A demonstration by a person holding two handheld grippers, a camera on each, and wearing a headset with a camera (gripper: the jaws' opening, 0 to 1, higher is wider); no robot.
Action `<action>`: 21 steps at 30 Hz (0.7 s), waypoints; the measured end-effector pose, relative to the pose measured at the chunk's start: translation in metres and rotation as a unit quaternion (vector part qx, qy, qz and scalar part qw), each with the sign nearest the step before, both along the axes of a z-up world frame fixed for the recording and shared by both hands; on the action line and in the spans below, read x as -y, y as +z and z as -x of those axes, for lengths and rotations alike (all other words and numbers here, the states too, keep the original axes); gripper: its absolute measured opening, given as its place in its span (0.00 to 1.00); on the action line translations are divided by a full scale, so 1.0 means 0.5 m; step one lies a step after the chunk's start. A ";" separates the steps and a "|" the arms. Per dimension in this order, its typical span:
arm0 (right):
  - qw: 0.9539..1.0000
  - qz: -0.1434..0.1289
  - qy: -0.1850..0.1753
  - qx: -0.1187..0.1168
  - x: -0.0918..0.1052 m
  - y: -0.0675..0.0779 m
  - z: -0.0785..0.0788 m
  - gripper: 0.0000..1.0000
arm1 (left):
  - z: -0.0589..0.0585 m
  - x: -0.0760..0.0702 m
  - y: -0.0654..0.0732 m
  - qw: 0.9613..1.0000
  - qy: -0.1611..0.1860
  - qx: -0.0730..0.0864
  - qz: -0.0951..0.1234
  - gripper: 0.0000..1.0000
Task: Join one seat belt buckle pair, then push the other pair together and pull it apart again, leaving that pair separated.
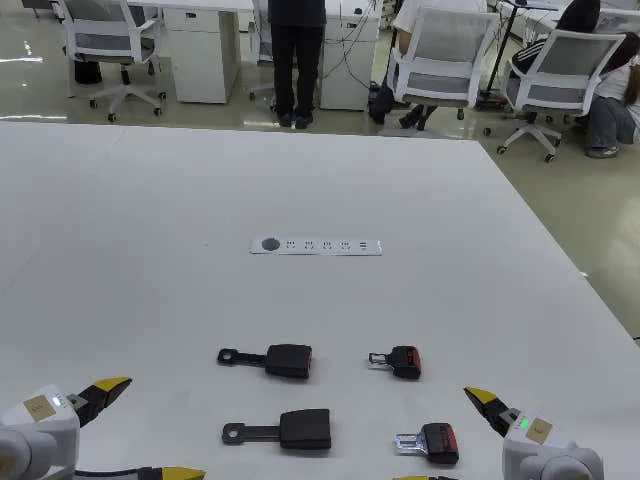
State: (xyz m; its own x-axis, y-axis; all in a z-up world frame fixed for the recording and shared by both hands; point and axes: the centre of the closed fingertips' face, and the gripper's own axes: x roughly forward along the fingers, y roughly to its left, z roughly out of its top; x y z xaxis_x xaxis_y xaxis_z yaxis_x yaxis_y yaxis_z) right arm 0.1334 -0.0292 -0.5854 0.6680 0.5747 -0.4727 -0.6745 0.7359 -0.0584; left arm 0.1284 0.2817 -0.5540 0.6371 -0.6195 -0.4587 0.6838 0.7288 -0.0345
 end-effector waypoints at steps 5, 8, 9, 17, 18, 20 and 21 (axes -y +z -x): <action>1.000 0.001 -0.001 0.002 0.002 0.001 -0.001 0.98 | 0.001 -0.001 -0.002 1.000 -0.001 -0.001 -0.001 1.00; 1.000 0.000 -0.003 0.001 0.002 0.004 0.001 0.98 | 0.002 0.000 -0.001 1.000 -0.001 -0.001 -0.001 1.00; 1.000 0.001 -0.003 0.002 0.001 0.007 0.002 0.98 | 0.002 0.001 0.000 1.000 -0.002 0.000 -0.001 1.00; 1.000 0.000 -0.005 0.000 0.002 0.002 0.004 0.98 | -0.003 0.000 -0.002 1.000 -0.005 0.000 -0.002 1.00; 1.000 -0.001 -0.006 -0.001 0.002 0.001 0.005 0.98 | -0.003 0.001 -0.002 1.000 -0.006 0.001 -0.003 1.00; 1.000 0.001 -0.006 -0.002 0.001 -0.001 0.008 0.98 | -0.003 0.001 -0.003 1.000 -0.006 0.000 -0.002 1.00; 1.000 0.002 -0.006 -0.003 0.001 -0.001 0.009 0.98 | -0.003 0.000 -0.003 1.000 -0.006 0.000 -0.003 1.00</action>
State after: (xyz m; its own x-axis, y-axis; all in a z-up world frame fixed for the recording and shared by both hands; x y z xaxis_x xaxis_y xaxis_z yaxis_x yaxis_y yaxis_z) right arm 0.1289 -0.0299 -0.5858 0.6719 0.5657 -0.4781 -0.6665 0.7433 -0.0572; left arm 0.1297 0.2815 -0.5557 0.6299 -0.6244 -0.4620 0.6927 0.7207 -0.0296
